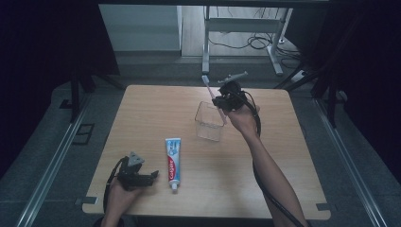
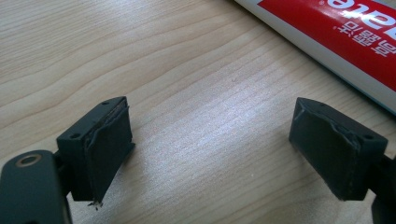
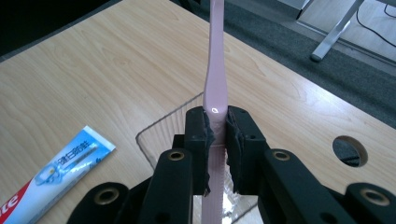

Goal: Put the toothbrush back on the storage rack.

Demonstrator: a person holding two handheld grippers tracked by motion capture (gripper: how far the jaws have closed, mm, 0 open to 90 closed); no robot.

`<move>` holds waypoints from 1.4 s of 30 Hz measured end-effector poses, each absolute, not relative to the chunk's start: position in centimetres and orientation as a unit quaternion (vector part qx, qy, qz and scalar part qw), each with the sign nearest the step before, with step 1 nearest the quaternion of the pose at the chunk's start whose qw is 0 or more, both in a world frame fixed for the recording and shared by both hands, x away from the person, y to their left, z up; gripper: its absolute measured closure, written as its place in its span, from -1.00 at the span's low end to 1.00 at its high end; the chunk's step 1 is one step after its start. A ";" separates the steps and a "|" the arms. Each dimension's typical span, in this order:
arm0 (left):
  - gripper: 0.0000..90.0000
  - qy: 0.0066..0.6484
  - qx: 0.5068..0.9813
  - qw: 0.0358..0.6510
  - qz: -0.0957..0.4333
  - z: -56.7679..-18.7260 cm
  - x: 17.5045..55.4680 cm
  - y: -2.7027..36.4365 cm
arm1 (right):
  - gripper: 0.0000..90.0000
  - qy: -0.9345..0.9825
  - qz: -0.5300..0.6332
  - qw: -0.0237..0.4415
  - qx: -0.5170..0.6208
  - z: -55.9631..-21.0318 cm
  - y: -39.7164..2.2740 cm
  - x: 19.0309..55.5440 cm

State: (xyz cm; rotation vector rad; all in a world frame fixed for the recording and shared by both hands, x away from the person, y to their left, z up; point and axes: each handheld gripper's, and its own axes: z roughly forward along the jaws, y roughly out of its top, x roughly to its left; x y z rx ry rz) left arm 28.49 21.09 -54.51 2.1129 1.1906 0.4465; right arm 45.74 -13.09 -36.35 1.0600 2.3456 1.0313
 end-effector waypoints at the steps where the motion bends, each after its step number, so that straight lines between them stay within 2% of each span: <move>1: -0.71 0.455 0.808 0.331 0.171 -54.5 28.5 21.1 | 0.75 0.831 0.368 0.186 0.375 -36.5 -12.9 46.1; 12: -0.71 0.455 0.810 0.330 0.170 -54.5 28.5 21.1 | 0.75 0.825 0.380 0.188 0.374 -37.3 -11.7 47.2; 42: -0.71 0.455 0.809 0.330 0.169 -54.5 28.5 21.1 | 0.75 0.832 0.354 0.163 0.395 -43.9 -10.8 48.6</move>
